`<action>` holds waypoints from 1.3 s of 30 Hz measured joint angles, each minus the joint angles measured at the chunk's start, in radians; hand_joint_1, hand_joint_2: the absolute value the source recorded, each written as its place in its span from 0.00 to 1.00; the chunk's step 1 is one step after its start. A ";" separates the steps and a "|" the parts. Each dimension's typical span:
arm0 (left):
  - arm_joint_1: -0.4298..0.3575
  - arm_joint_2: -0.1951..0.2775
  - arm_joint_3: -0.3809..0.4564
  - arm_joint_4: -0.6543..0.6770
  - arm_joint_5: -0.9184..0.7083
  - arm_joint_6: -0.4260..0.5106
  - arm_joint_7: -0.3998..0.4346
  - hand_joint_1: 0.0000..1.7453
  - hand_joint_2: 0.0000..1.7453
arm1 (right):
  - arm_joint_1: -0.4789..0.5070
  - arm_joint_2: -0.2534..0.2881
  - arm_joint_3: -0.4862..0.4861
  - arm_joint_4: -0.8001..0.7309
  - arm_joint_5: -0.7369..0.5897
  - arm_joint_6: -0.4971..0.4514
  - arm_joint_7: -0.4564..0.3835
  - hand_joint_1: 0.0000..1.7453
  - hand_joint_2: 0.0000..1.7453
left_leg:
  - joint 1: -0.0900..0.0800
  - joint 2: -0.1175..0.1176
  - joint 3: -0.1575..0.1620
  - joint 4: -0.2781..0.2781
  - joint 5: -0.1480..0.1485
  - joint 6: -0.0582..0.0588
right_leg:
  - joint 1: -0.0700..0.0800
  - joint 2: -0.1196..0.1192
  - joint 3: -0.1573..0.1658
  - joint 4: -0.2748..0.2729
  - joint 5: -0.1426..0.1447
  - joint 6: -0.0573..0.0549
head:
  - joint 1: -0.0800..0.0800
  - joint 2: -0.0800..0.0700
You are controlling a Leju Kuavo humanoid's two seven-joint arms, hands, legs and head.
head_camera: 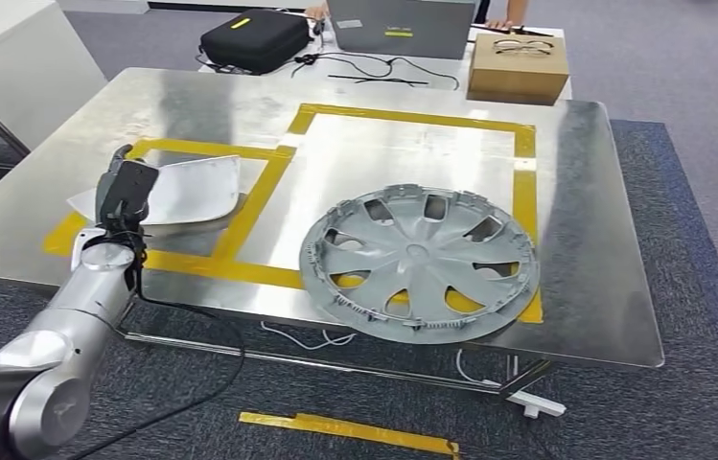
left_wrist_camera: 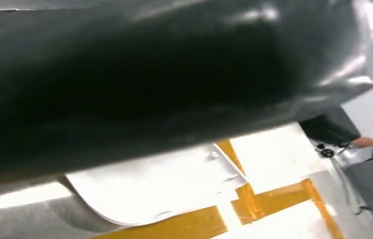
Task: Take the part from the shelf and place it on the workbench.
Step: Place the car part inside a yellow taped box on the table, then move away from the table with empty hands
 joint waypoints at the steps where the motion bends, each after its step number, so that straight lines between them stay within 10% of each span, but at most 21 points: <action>1: 0.009 -0.008 0.001 -0.028 0.014 0.003 0.003 0.00 0.00 | 0.000 0.000 -0.002 0.000 0.000 -0.001 0.000 0.00 0.00 | 0.002 0.001 -0.001 -0.003 0.004 0.006 | 0.000 0.000 -0.011 0.024 -0.020 0.005 | 0.002 0.000; 4: 0.033 -0.026 0.002 -0.094 0.029 0.025 0.011 0.00 0.00 | 0.000 0.000 -0.008 0.000 0.000 -0.004 -0.001 0.00 0.00 | 0.004 0.003 -0.007 -0.004 0.012 0.017 | -0.003 -0.002 -0.083 0.198 -0.121 0.017 | 0.006 0.000; 6: 0.055 -0.033 0.001 -0.125 0.029 0.044 0.013 0.00 0.00 | 0.001 0.001 -0.012 0.000 0.000 -0.005 -0.001 0.00 0.00 | 0.003 0.005 -0.013 -0.003 0.016 0.018 | -0.004 -0.002 -0.106 0.266 -0.140 0.020 | 0.006 0.000; 11: 0.092 -0.039 -0.003 -0.184 0.000 0.108 0.007 0.00 0.00 | -0.004 0.002 -0.020 0.000 0.003 -0.009 -0.001 0.00 0.00 | 0.000 0.003 -0.025 0.001 0.031 0.003 | -0.004 -0.001 0.050 0.006 -0.037 0.008 | 0.005 0.000; 15: 0.121 -0.038 -0.005 -0.223 -0.013 0.129 -0.001 0.00 0.00 | -0.001 0.004 -0.024 0.000 0.004 -0.011 0.001 0.00 0.00 | 0.001 0.002 -0.034 0.002 0.041 -0.021 | -0.002 -0.002 0.052 -0.014 -0.014 -0.015 | 0.003 0.000; 21: 0.162 -0.036 -0.005 -0.263 -0.021 0.141 -0.007 0.00 0.00 | -0.001 0.006 -0.030 0.000 0.004 -0.014 0.008 0.00 0.00 | 0.004 0.001 -0.102 0.277 -0.160 -0.038 | -0.001 -0.008 -0.006 -0.016 0.034 -0.034 | -0.004 0.000; 27: 0.221 -0.037 -0.006 -0.358 -0.030 0.149 -0.008 0.00 0.00 | -0.001 0.008 -0.040 0.000 0.003 -0.018 0.011 0.00 0.00 | -0.008 0.002 0.124 -0.022 -0.092 -0.006 | 0.009 -0.008 -0.049 -0.012 0.081 -0.022 | -0.003 0.000; 31: 0.265 -0.039 -0.007 -0.407 -0.032 0.151 -0.009 0.00 0.00 | 0.003 0.011 -0.047 0.000 0.002 -0.020 0.011 0.00 0.00 | -0.010 0.006 0.108 -0.032 -0.059 0.018 | 0.004 -0.008 -0.065 0.000 0.072 0.001 | -0.001 0.000; 36: 0.287 -0.042 -0.007 -0.435 -0.032 0.151 -0.009 0.00 0.00 | 0.002 0.011 -0.051 0.000 0.002 -0.022 0.011 0.00 0.00 | -0.005 0.010 0.035 -0.033 0.000 0.030 | -0.003 -0.008 -0.132 0.263 -0.119 0.019 | 0.006 0.000; 39: 0.304 -0.043 -0.007 -0.445 -0.036 0.151 -0.009 0.00 0.00 | 0.001 0.011 -0.052 0.000 0.001 -0.022 0.011 0.00 0.00 | -0.005 0.010 -0.008 -0.028 0.029 0.022 | -0.005 -0.008 -0.038 0.201 -0.064 0.021 | 0.006 0.000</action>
